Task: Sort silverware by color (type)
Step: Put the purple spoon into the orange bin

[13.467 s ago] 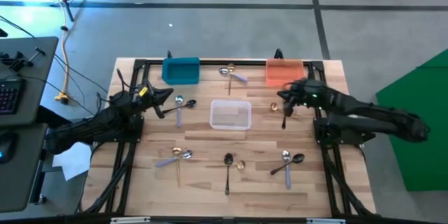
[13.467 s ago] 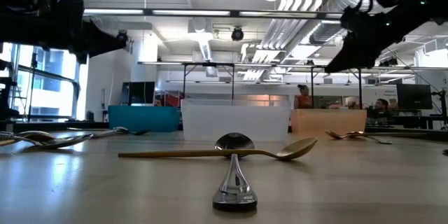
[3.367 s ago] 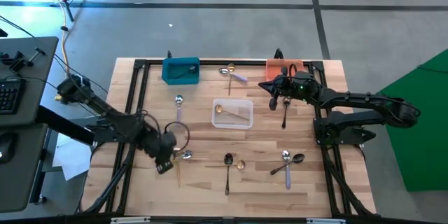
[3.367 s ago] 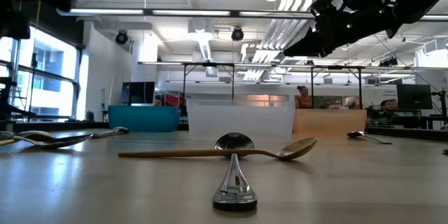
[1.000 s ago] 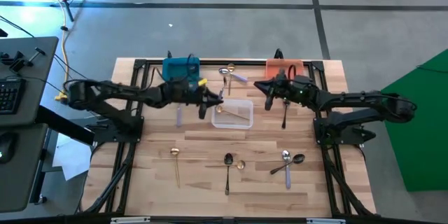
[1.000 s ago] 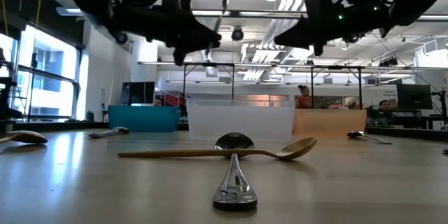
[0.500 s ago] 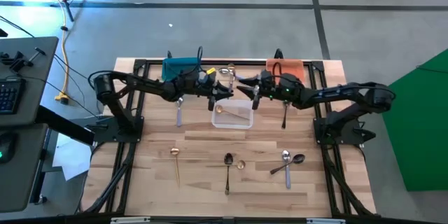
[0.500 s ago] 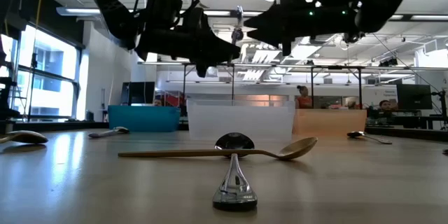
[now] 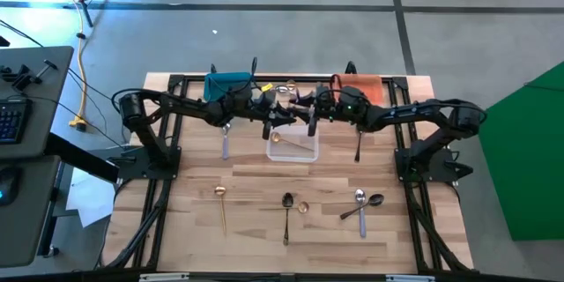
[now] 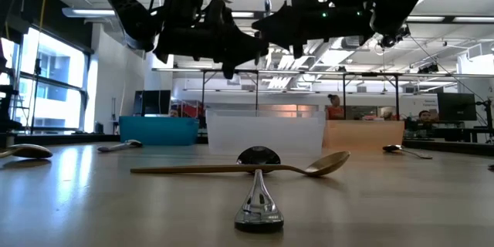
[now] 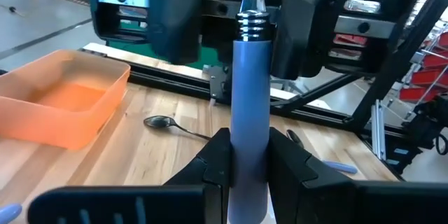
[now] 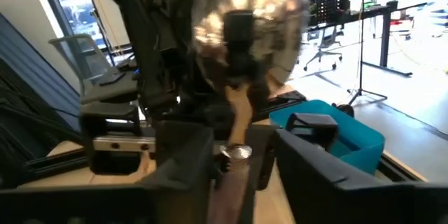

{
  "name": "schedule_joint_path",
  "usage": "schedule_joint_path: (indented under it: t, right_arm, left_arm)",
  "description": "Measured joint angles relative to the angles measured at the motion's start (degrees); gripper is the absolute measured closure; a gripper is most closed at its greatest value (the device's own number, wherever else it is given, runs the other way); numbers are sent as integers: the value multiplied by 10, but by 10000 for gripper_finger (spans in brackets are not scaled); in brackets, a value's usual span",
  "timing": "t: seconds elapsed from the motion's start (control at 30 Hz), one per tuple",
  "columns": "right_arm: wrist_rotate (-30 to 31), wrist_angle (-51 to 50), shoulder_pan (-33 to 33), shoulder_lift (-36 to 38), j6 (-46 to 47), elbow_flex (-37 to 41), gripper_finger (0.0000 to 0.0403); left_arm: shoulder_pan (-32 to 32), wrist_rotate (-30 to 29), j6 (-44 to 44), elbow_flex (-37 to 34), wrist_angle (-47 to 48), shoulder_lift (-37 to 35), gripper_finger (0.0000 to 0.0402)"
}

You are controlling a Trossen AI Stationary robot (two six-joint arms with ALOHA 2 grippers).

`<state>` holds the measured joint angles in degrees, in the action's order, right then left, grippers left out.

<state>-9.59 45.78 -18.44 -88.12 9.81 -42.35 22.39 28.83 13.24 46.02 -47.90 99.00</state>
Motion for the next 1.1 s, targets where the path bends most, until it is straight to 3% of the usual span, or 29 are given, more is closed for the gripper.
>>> schedule_joint_path:
  t: [0.13, 0.37, 0.5, 0.7, 0.8, 0.9, 1.1]
  right_arm:
    - [-4, 0, 0, 0, -1, 0, 371]
    - [-1, -23, -1, 14, -11, 0, 364]
    - [23, -78, -3, 54, -33, 0, 370]
    - [62, -283, -41, 154, -76, -1, 383]
    - [87, -474, -80, 188, -123, -35, 383]
    - [151, -651, -118, 185, -172, -80, 382]
    - [177, -757, -214, 149, -265, -127, 382]
  left_arm:
    - [0, -5, -6, 0, 0, 0, 350]
    - [1, -8, 2, -1, 1, 0, 259]
    - [2, -11, 2, -2, 3, 0, 226]
    - [10, -16, -14, -2, 4, 0, 221]
    - [13, -10, -18, -4, 7, 0, 222]
    - [16, -13, -32, -10, 4, 0, 223]
    - [15, -14, -48, -22, 4, 0, 223]
